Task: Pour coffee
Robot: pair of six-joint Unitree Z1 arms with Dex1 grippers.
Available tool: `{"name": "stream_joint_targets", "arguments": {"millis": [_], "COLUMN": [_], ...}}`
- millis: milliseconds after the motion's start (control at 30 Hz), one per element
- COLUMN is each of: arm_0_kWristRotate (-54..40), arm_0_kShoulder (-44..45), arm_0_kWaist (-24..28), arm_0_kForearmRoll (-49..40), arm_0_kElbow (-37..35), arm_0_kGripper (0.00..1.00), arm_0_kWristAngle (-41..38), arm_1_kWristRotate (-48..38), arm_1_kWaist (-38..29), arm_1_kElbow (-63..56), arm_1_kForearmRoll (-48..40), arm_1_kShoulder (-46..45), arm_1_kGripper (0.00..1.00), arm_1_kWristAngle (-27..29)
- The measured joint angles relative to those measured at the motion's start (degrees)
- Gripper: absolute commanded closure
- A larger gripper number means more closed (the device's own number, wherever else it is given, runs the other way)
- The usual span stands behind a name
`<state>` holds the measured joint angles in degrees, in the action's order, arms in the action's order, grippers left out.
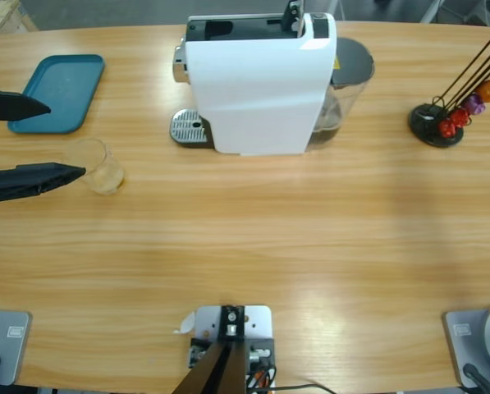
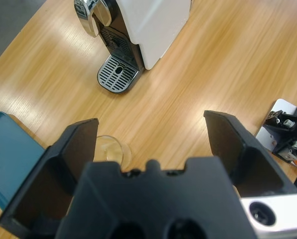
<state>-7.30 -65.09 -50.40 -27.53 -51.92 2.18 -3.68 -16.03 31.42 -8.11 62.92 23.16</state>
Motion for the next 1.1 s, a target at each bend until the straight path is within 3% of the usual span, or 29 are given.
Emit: {"name": "stream_joint_targets", "arguments": {"millis": [133, 467, 733, 1100], "arm_0_kWristRotate": [0.0, 0.0, 0.3, 0.3], "arm_0_kShoulder": [0.0, 0.0, 1.1, 2.7], "arm_0_kWaist": [0.0, 0.0, 0.0, 0.0], "arm_0_kForearmRoll": [0.0, 0.1, 0.1, 0.1], "arm_0_kElbow": [0.0, 0.5, 0.8, 2.1], "arm_0_kGripper": [0.082, 0.082, 0.082, 0.082], "arm_0_kWristAngle": [0.0, -0.1, -0.1, -0.2], "arm_1_kWristRotate": [3.3, 14.8, 26.7, 35.0], "arm_1_kWaist": [-0.6, -15.5, -28.7, -32.0], "arm_1_kElbow": [3.5, 11.3, 28.0, 43.6], "arm_1_kForearmRoll": [4.7, 21.8, 31.9, 33.4], "arm_1_kShoulder": [-2.6, -6.2, 5.3, 22.7], "arm_1_kGripper": [1.000, 1.000, 1.000, 1.000], "arm_1_kWristAngle": [-3.4, -26.3, -30.5, -36.3]}}
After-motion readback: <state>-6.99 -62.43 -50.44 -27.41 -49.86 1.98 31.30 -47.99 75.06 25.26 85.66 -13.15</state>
